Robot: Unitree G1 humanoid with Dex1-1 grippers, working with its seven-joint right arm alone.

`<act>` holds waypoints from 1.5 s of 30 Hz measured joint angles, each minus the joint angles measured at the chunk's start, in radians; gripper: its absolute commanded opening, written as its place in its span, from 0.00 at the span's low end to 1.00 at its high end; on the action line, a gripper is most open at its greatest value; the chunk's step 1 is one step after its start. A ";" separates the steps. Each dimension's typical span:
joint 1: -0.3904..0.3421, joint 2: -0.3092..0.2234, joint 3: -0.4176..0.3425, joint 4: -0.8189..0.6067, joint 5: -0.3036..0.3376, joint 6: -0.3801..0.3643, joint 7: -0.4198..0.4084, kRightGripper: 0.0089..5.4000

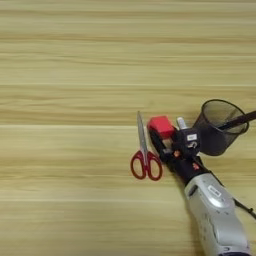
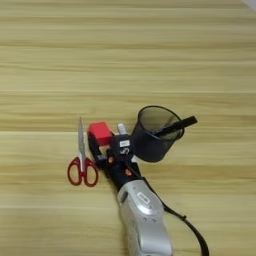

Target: Move the objects on the table

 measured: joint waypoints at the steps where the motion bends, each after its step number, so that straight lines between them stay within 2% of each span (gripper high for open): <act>1: 0.000 0.000 0.002 -0.001 0.000 -0.004 0.002 0.42; 10: 0.010 0.000 0.024 -0.032 0.000 -0.045 0.028 0.42; 19: 0.043 -0.001 0.079 -0.064 -0.004 -0.084 0.082 0.42; 31: 0.058 -0.004 0.145 -0.075 -0.009 -0.085 0.135 0.42; 45: 0.065 -0.012 0.176 -0.075 -0.014 -0.067 0.170 0.42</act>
